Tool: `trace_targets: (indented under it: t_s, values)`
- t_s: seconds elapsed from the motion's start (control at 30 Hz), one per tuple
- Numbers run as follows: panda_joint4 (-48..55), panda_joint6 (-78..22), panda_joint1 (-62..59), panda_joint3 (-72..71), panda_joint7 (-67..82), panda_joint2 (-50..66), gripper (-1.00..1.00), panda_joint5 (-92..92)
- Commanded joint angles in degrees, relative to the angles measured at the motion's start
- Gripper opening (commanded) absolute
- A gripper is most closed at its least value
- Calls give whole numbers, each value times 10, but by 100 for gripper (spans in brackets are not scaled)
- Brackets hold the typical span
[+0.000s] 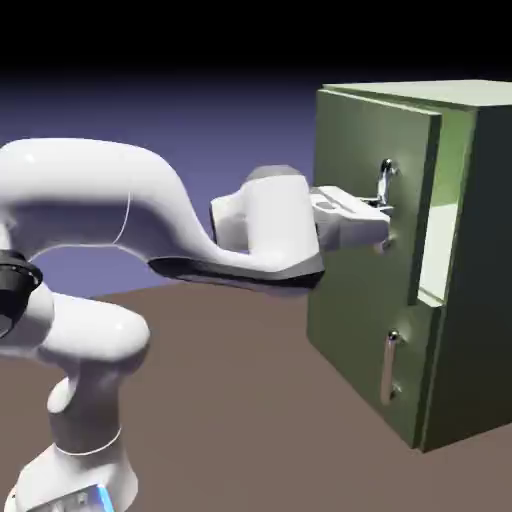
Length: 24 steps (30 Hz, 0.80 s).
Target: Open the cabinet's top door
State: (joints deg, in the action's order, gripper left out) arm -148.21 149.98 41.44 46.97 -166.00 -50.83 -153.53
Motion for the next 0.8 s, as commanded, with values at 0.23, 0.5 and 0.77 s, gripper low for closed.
trace_targets:
  t_s: [0.23, 0.5, 0.77]
  values:
    - [-88, -40, -152, -166, -1, -19, -100, 121]
    - [-171, -100, -235, -316, 63, -93, -100, 303]
    - [-224, -194, -237, -452, 134, -165, -100, 502]
